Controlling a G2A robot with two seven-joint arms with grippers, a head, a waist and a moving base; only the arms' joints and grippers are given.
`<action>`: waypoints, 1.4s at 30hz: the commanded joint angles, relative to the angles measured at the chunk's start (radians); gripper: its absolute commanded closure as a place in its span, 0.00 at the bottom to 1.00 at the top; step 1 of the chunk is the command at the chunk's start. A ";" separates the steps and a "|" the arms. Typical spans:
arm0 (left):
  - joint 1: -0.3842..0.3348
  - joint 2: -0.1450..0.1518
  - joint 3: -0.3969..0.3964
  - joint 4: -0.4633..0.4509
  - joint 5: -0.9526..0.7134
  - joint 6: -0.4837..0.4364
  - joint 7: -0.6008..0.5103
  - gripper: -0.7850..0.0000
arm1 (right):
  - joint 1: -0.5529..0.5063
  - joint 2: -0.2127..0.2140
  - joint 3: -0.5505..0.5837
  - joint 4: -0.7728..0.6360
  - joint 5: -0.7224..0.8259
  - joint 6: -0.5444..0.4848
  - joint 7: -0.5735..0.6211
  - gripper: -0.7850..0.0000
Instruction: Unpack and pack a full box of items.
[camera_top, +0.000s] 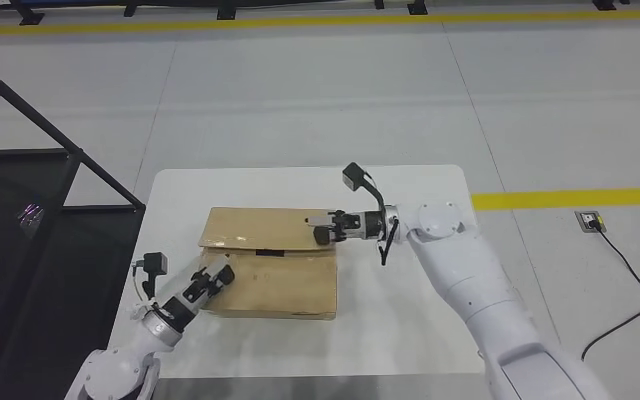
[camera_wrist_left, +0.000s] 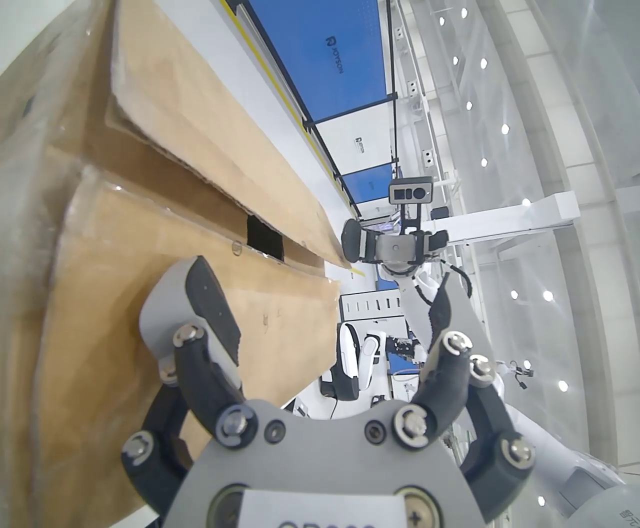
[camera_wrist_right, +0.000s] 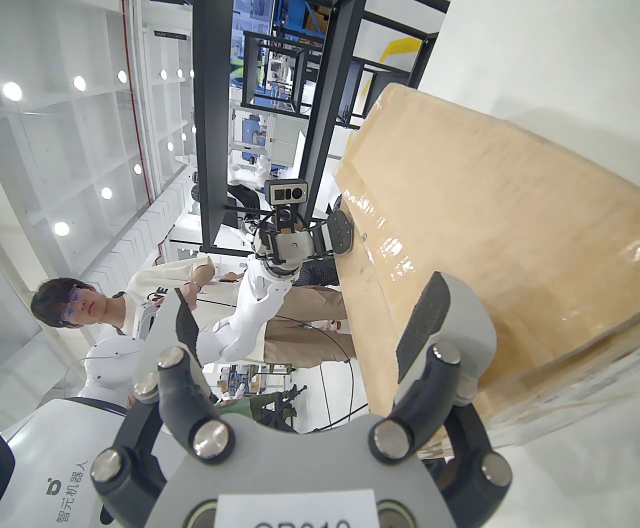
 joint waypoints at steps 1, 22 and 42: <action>0.003 -0.001 -0.006 0.000 0.006 -0.014 0.025 0.00 | -0.005 -0.002 -0.007 -0.006 -0.007 0.023 -0.016 0.00; 0.140 -0.005 -0.147 0.061 -0.019 -0.138 0.160 0.00 | -0.039 -0.002 -0.020 -0.067 0.034 0.082 -0.020 0.00; 0.128 -0.018 -0.079 0.031 0.041 -0.124 0.151 0.00 | -0.077 0.020 -0.008 -0.128 0.018 0.106 -0.028 0.00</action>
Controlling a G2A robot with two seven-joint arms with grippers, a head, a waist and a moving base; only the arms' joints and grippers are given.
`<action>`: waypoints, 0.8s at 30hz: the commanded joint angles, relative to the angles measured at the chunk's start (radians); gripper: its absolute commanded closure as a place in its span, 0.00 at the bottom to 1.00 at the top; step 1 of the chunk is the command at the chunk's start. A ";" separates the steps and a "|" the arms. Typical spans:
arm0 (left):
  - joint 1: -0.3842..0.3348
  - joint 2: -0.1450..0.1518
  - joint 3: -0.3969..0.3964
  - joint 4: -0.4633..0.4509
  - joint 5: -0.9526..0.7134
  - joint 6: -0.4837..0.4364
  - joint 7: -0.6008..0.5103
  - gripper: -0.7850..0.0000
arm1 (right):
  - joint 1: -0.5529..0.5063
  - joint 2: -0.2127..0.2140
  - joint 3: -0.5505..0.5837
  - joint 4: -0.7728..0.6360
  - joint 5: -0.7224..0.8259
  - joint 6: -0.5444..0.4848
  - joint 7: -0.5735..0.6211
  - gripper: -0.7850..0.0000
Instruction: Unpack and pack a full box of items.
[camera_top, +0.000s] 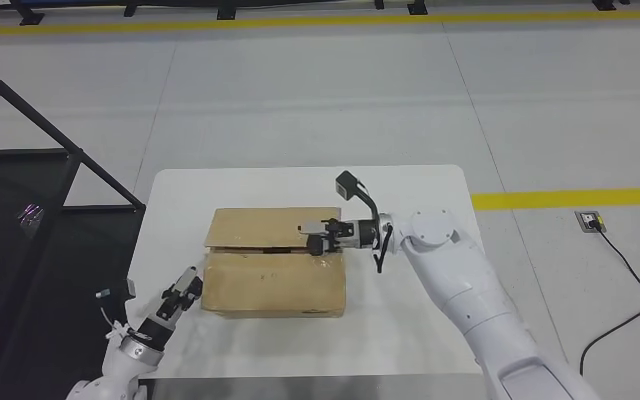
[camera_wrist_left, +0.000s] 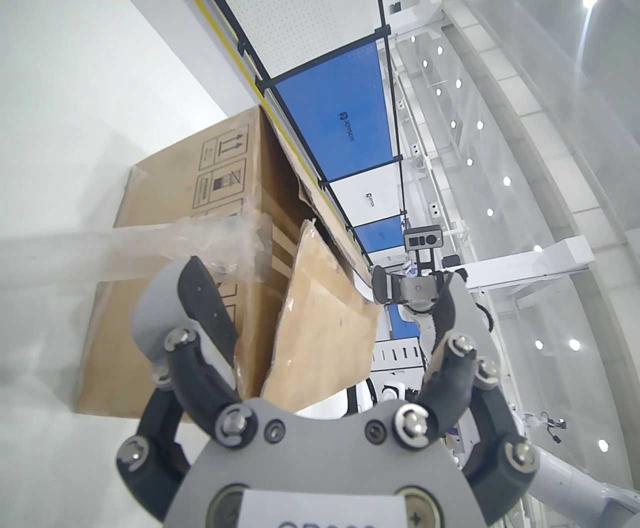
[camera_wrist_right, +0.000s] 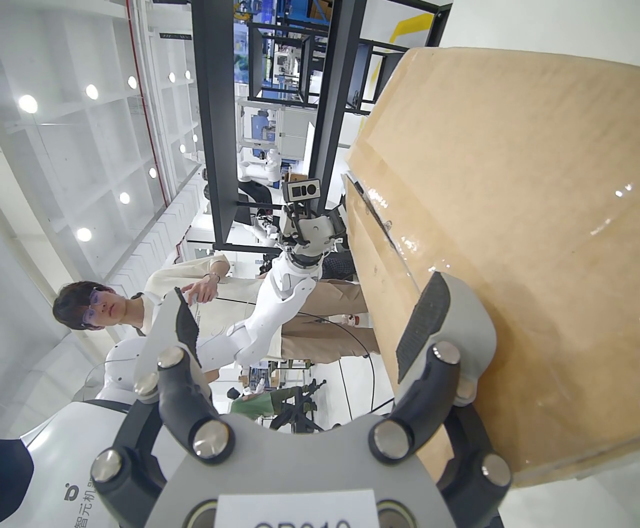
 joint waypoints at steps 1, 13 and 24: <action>0.000 -0.001 0.005 -0.005 0.000 0.000 -0.001 0.00 | -0.003 0.002 0.003 0.002 0.001 0.004 -0.006 0.00; 0.006 -0.011 0.009 0.011 -0.049 -0.015 0.046 0.00 | -0.027 0.018 0.021 0.030 -0.008 0.024 -0.048 0.00; 0.037 -0.021 0.014 0.035 -0.097 -0.006 0.071 0.00 | -0.031 0.022 0.017 0.025 -0.002 0.025 -0.031 0.00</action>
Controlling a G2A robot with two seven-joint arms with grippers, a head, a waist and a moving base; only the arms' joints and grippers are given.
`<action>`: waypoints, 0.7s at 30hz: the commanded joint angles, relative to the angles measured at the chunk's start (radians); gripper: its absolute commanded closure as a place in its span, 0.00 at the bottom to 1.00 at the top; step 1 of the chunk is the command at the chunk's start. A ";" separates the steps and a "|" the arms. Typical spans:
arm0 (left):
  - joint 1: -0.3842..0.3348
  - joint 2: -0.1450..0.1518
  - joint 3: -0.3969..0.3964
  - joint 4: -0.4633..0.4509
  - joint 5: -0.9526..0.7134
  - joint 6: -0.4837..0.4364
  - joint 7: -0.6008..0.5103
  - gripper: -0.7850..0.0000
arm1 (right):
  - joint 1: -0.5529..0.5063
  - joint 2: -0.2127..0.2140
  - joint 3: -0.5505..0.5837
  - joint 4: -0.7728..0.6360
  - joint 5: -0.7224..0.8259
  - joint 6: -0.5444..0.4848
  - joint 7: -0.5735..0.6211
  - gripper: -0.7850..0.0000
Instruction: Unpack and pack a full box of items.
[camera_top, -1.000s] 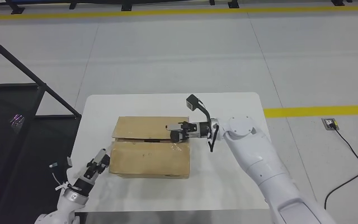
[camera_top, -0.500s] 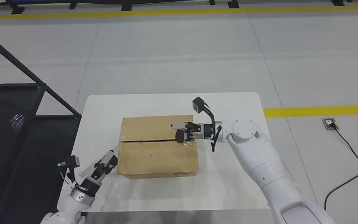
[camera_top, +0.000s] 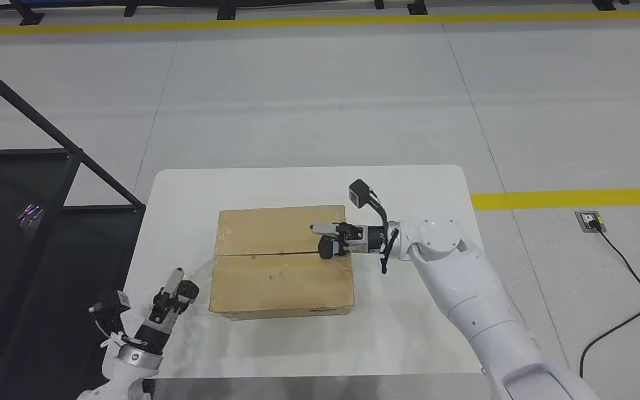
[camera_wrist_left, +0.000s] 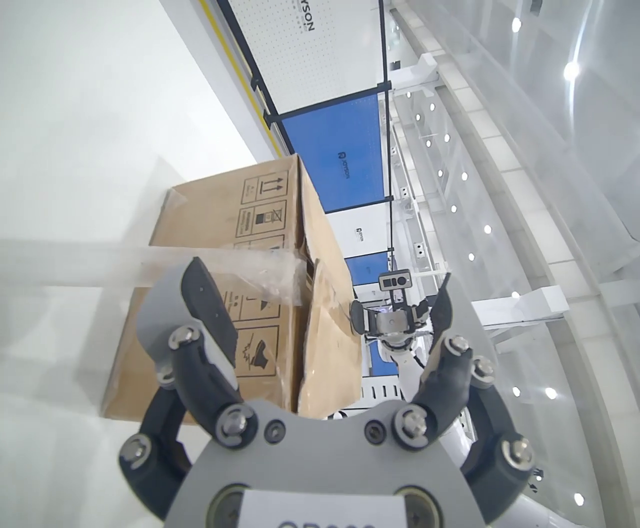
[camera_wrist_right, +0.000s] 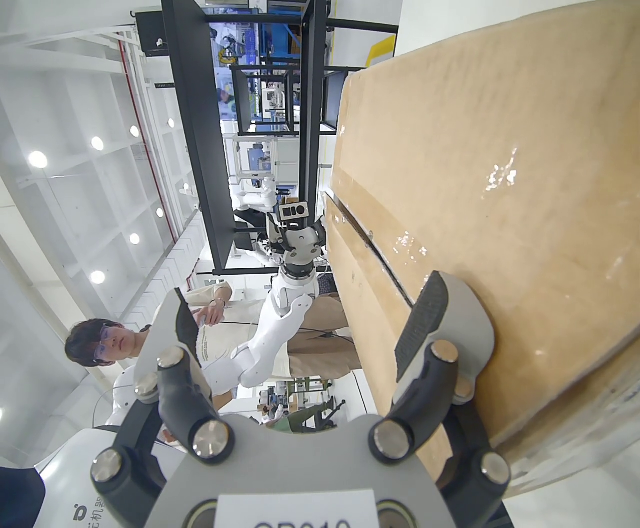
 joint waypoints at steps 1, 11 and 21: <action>0.010 -0.001 0.008 -0.006 -0.030 0.007 -0.032 0.00 | 0.003 0.000 -0.002 -0.001 0.000 0.000 0.001 0.00; -0.017 -0.007 0.019 0.074 -0.107 0.070 -0.057 0.00 | 0.024 -0.002 -0.014 0.005 0.001 0.005 0.004 0.00; -0.202 -0.029 0.088 0.237 -0.190 0.168 -0.008 0.00 | 0.035 -0.003 -0.025 0.015 0.001 -0.001 0.008 0.00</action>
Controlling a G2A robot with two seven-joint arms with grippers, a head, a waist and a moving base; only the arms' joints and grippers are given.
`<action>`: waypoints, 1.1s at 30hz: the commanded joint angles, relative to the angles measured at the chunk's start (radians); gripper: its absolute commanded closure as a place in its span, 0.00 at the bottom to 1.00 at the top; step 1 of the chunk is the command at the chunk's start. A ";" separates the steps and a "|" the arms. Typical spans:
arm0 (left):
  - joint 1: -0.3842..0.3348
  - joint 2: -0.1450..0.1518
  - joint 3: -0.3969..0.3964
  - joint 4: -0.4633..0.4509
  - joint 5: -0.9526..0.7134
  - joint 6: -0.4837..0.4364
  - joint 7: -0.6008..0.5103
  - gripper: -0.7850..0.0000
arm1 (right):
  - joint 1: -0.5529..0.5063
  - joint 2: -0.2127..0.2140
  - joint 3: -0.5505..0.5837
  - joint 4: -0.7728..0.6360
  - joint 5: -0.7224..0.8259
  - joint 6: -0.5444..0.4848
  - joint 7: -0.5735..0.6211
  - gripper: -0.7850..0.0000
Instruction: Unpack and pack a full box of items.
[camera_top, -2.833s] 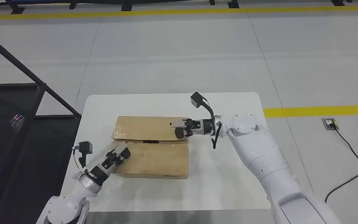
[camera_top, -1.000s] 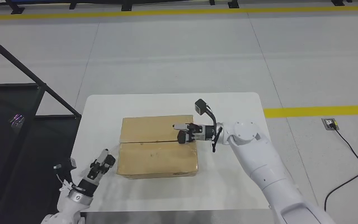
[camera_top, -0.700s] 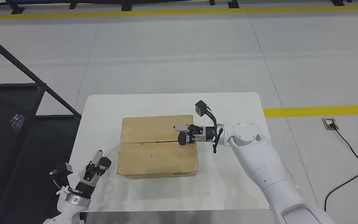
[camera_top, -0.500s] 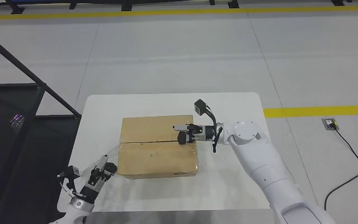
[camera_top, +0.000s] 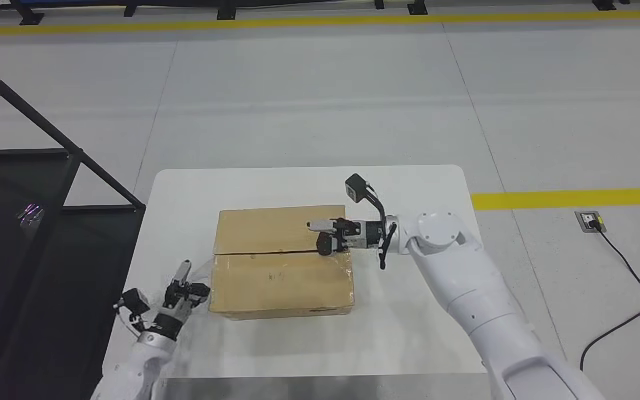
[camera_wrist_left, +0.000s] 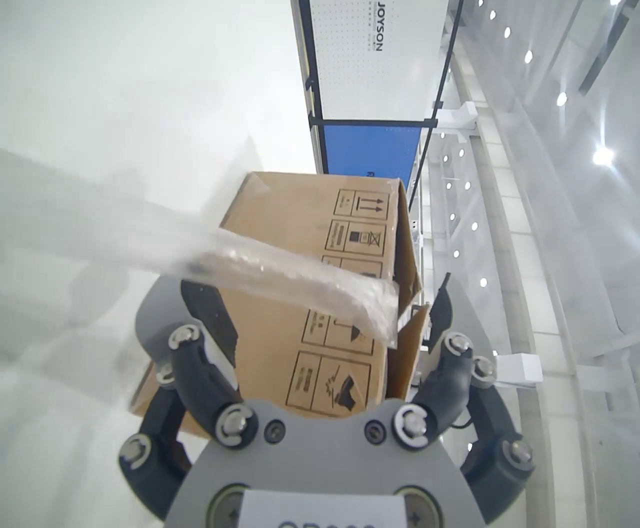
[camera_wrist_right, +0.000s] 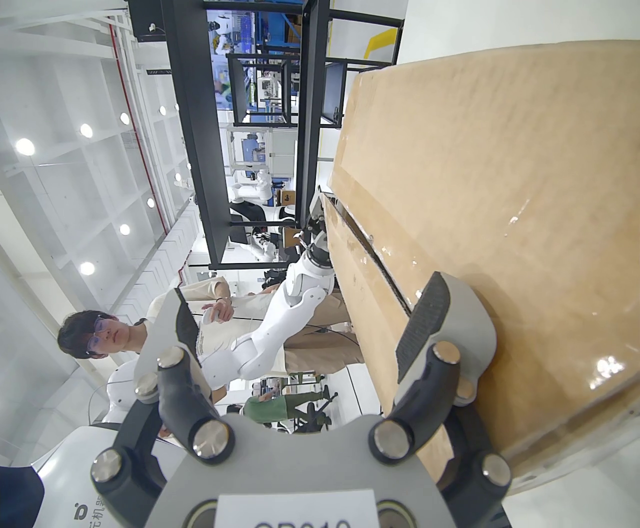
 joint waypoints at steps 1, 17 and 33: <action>-0.027 -0.002 0.004 0.020 -0.009 0.003 0.003 0.00 | -0.002 0.001 -0.001 -0.001 -0.003 -0.001 0.000 0.00; -0.043 -0.003 -0.071 -0.074 -0.033 -0.036 0.006 0.00 | -0.019 0.011 0.000 -0.020 -0.008 -0.005 0.007 0.00; 0.079 -0.004 -0.162 -0.263 -0.010 -0.094 0.038 0.00 | -0.019 0.017 -0.001 -0.015 0.001 -0.017 0.013 0.00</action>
